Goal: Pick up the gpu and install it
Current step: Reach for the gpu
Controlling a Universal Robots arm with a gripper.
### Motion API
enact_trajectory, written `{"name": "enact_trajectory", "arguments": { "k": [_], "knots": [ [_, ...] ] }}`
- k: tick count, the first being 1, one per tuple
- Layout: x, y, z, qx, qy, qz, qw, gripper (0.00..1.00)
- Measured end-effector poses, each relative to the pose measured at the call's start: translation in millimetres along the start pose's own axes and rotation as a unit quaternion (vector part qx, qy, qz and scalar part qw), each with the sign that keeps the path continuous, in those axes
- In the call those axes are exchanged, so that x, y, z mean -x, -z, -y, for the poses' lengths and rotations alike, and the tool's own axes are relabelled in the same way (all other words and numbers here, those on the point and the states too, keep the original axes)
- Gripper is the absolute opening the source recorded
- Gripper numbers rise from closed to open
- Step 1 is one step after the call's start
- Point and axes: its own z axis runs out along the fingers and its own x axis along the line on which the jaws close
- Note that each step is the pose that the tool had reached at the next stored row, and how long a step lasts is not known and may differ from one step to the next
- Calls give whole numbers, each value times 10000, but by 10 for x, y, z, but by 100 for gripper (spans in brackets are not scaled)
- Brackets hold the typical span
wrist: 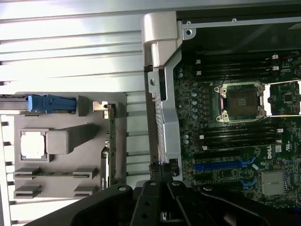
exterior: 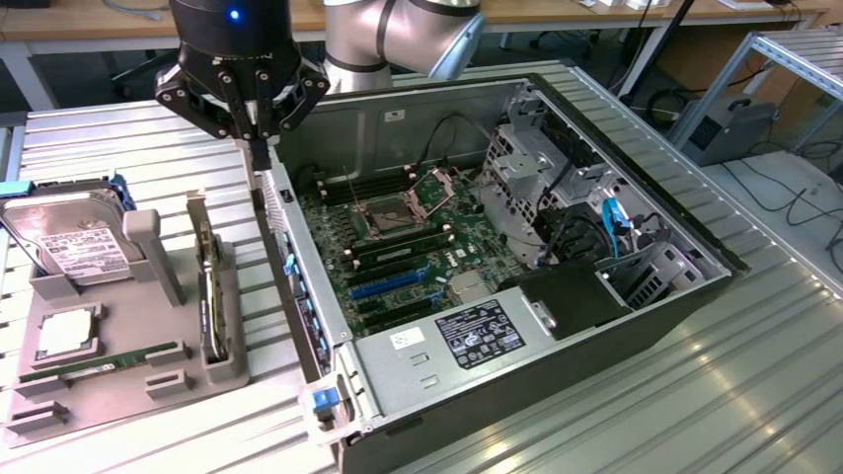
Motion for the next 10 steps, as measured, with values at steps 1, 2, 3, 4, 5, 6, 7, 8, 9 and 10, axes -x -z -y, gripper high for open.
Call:
{"name": "enact_trajectory", "arguments": {
  "k": [1,2,3,4,5,6,7,8,9,10],
  "knots": [
    [-4,0,0,0,0,0,10000,11],
    [-8,0,1,0,0,0,10000,11],
    [-13,0,1,0,0,0,10000,11],
    [-17,-1,1,0,0,0,10000,11],
    [-21,0,2,0,0,0,10000,11],
    [-26,-1,2,0,0,0,10000,11],
    [-30,-1,3,0,0,0,10000,11],
    [-35,-1,3,0,0,0,10000,11],
    [-38,-1,3,0,0,0,10000,11],
    [-45,-1,4,0,0,0,10000,11]
  ]
}}
